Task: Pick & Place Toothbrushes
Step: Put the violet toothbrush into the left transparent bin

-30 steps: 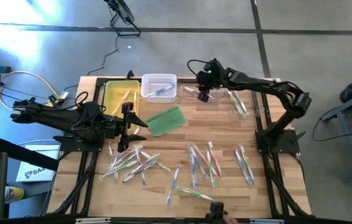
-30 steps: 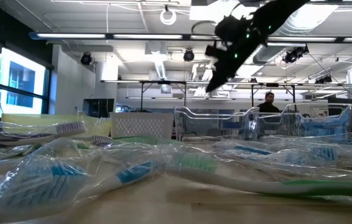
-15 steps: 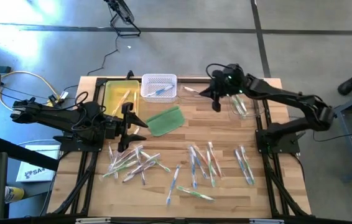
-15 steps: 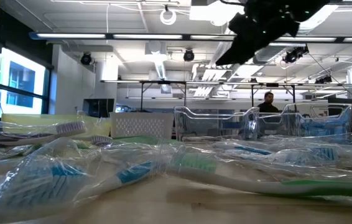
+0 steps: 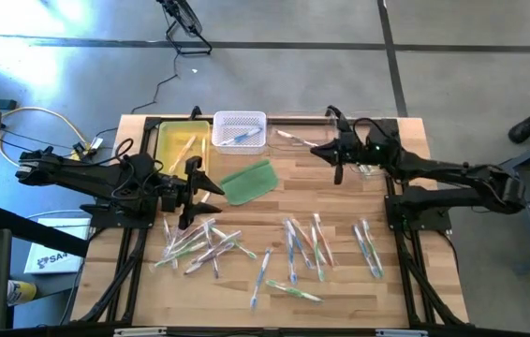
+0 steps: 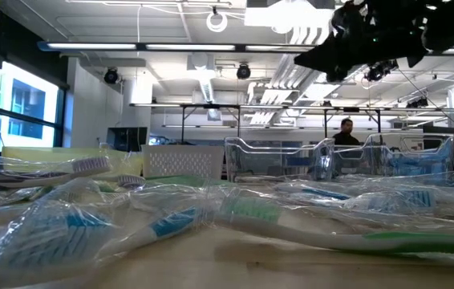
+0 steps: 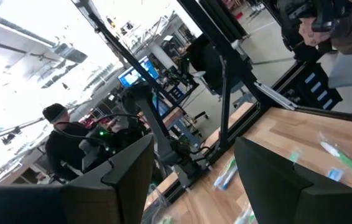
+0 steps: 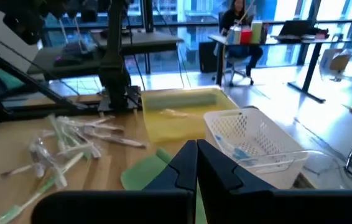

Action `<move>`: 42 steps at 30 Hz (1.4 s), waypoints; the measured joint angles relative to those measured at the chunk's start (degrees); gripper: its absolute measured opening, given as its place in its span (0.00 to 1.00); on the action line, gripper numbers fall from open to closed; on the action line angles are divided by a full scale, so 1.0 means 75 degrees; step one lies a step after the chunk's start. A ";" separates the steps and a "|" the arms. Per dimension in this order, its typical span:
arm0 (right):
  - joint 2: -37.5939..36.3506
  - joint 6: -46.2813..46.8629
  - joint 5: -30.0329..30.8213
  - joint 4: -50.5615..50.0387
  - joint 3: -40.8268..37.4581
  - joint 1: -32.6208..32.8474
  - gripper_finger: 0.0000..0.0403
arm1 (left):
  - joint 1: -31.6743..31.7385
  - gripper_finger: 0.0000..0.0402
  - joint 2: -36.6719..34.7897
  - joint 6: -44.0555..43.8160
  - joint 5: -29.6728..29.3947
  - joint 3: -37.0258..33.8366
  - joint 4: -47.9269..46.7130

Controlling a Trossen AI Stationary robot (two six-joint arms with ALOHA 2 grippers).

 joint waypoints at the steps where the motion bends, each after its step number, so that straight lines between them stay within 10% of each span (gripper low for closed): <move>1: -0.0041 -0.0012 0.0011 0.0060 -0.0056 0.0000 0.00 | 0.0000 0.54 -0.0001 -0.0002 0.0000 0.0000 0.0002; 18: -0.0068 -0.0108 -0.0243 -0.0122 -0.0169 -0.0073 0.00 | 0.0001 0.54 0.0000 -0.1810 0.0061 0.0000 0.0080; 29: -0.0068 -0.0659 -0.0187 -0.0010 -0.0161 -0.0073 0.00 | 0.0000 0.54 0.0004 -0.4800 -0.2202 0.0000 -0.0787; 42: -0.0065 -0.1082 -0.0165 -0.0134 -0.0158 -0.0082 0.00 | -0.1326 0.54 0.1241 -0.5637 -0.3535 0.0567 -0.0870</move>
